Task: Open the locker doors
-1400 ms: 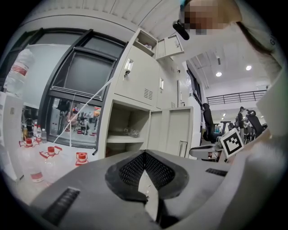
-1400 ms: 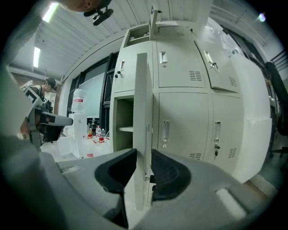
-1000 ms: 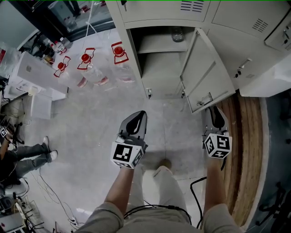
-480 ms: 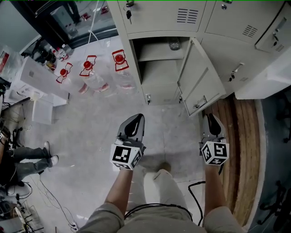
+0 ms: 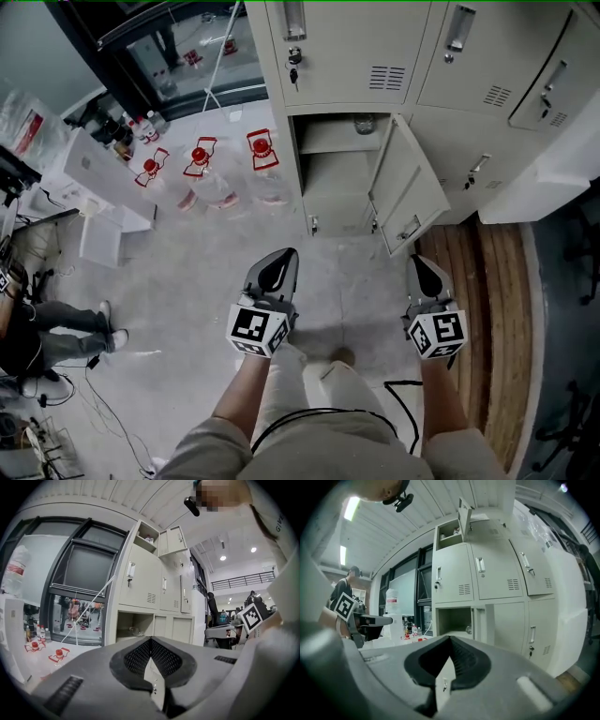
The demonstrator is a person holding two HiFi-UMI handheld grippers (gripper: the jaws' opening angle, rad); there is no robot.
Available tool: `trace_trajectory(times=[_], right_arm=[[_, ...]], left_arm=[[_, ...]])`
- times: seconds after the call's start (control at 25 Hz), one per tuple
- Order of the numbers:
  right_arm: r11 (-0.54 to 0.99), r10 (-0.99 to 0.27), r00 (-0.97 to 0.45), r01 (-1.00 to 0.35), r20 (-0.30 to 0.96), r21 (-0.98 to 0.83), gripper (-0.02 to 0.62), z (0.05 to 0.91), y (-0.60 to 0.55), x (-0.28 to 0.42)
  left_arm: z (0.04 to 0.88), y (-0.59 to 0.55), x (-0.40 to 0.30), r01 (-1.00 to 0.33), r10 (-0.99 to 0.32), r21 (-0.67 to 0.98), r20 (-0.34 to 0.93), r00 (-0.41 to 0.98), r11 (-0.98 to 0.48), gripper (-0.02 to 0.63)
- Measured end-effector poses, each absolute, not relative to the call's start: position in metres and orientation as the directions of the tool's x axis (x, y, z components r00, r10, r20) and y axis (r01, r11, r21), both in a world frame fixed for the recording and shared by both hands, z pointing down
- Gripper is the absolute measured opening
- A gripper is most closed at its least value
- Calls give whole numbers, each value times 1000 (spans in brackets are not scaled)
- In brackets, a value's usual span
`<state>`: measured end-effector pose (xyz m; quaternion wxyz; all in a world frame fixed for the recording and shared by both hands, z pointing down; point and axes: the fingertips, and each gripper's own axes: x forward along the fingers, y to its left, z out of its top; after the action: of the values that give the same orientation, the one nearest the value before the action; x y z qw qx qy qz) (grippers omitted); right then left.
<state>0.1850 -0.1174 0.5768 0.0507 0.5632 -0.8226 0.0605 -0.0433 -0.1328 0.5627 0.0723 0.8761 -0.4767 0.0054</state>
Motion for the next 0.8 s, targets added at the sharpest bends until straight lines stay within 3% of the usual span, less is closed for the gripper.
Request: trace_trajectory(times=[0.8], right_arm=[[455, -890, -455, -889, -9, -57, 3, 438, -94, 126]], left_arm=[[449, -103, -51, -833, -837, 103, -3, 547, -544, -2]])
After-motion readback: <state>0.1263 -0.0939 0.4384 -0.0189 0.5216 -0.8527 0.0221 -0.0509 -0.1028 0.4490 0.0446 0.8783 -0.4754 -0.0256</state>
